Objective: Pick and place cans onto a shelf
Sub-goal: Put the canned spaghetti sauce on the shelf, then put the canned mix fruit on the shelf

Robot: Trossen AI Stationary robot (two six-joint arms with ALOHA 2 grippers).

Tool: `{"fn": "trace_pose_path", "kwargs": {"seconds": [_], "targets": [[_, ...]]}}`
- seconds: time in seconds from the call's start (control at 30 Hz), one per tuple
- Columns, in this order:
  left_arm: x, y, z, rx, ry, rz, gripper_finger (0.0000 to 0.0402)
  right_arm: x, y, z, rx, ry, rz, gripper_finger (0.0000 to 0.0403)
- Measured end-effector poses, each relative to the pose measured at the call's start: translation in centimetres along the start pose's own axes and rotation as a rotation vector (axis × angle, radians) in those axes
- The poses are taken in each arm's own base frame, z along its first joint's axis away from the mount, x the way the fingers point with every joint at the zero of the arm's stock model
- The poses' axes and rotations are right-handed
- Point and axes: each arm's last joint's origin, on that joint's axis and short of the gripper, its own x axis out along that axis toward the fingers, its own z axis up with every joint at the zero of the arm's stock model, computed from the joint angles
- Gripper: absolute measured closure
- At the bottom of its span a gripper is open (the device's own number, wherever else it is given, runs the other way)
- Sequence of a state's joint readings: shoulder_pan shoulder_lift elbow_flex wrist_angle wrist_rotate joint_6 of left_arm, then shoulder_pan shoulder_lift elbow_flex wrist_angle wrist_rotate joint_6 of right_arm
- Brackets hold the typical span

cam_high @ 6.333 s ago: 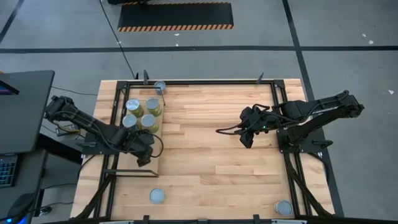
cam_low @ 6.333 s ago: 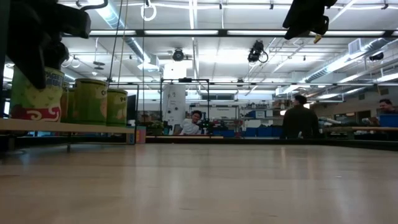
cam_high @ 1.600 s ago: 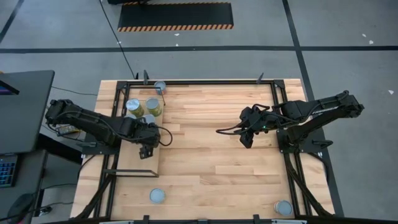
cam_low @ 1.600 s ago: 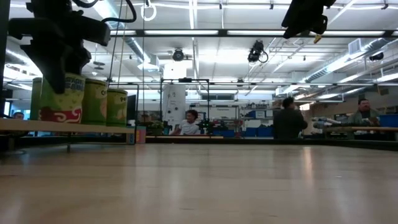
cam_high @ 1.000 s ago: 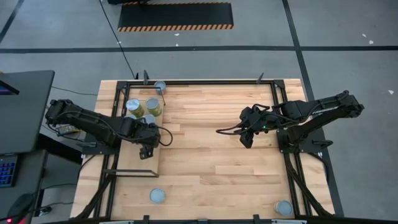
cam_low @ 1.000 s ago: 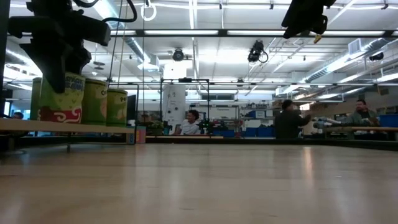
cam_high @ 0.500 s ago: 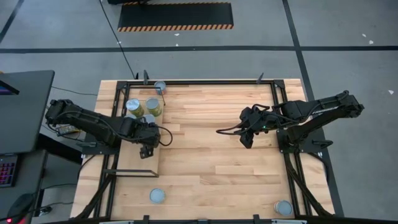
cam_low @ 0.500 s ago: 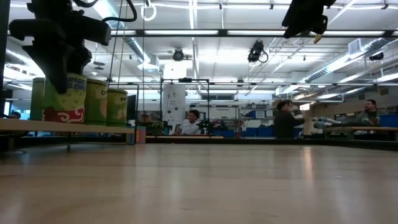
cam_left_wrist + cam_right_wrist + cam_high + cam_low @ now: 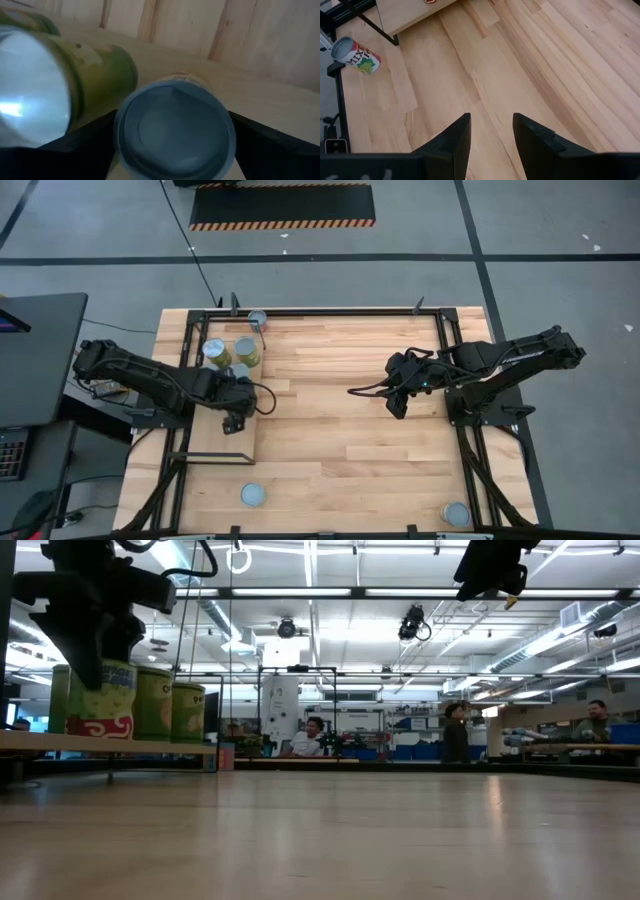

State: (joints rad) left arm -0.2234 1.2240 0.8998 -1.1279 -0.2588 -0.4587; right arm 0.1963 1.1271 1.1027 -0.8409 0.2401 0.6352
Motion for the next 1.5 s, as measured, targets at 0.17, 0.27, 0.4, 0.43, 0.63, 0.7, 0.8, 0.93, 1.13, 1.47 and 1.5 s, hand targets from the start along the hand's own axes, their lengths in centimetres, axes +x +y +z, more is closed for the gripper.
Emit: {"fn": "trace_pose_path", "kwargs": {"seconds": [0.17,0.27,0.4,0.43,0.63,0.7,0.8,0.93,1.13,1.47,1.5], "targets": [[-1.0,0.2,0.4,-0.002,-0.008,0.006,0.005,0.0,0.0,0.0,0.0,-0.002,0.001,0.0249],[-1.6,0.3,0.6,0.019,-0.015,0.005,0.0049,0.0,0.0,0.0,0.0,-0.002,0.001,0.0249],[-2.1,0.3,0.8,0.021,-0.025,0.0,0.0049,0.0,0.0,0.0,-0.002,-0.002,0.001,0.0249],[-2.2,0.3,0.8,0.018,-0.024,0.0,0.0049,0.0,0.0,0.0,-0.002,-0.002,0.001,0.0249],[-3.7,0.5,1.4,0.009,-0.055,-0.018,0.0049,0.0,0.0,0.0,-0.008,-0.002,0.001,0.0249],[-4.6,0.5,1.7,0.003,-0.07,-0.037,0.0049,0.0,0.0,0.0,-0.009,-0.002,0.001,0.0249],[-6.6,0.7,2.4,-0.012,-0.112,-0.097,0.0049,0.0,0.0,0.0,-0.01,-0.001,0.001,0.0249],[-9.8,0.7,3.3,-0.049,-0.202,-0.199,0.0049,0.0,0.0,0.0,-0.013,-0.002,0.001,0.0249],[-13.7,-0.3,4.2,-0.105,-0.328,-0.312,0.005,0.0,0.0,0.0,-0.112,-0.001,0.001,0.0249],[-15.8,-5.1,7.3,-0.251,-0.19,-0.448,0.0056,0.0,0.3,-0.2,-0.16,0.053,0.092,0.0249],[-16.0,-5.6,7.6,-0.28,-0.156,-0.469,0.0056,0.0,0.3,-0.1,-0.16,0.053,0.092,0.0249]]}}
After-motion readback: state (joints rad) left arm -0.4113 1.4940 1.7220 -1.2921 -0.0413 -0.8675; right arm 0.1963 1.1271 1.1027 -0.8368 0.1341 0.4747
